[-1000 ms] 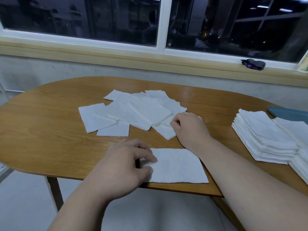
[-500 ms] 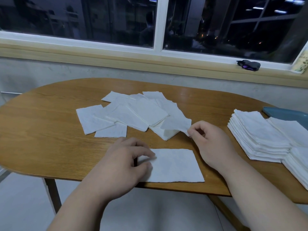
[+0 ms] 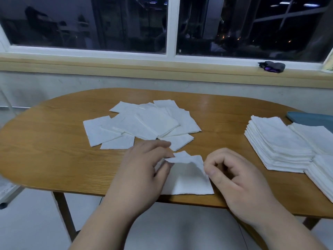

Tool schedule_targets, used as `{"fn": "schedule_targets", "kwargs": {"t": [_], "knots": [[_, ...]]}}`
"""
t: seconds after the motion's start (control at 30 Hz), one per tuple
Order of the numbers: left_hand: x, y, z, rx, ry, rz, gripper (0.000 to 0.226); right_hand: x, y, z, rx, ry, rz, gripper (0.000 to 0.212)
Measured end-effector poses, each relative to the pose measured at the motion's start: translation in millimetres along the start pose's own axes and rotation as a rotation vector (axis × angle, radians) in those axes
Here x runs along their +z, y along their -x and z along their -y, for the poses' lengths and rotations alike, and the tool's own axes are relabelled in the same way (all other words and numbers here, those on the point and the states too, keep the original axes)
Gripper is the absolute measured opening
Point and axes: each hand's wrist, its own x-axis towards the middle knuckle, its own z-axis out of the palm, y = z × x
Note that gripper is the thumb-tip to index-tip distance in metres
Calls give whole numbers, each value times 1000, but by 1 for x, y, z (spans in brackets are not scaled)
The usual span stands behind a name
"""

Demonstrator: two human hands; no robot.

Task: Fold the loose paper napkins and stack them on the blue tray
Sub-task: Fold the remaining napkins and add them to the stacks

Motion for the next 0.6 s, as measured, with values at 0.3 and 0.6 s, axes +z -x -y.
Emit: {"fn": "schedule_targets", "kwargs": {"t": [0.3,0.6], "knots": [[-9,-3,-23,84,-194,58,19,9,-15,13,-235,355,-93,30],[-11,3,-12,-338,357,-41,33,-1,-20,15,193,-473,-180,35]]}}
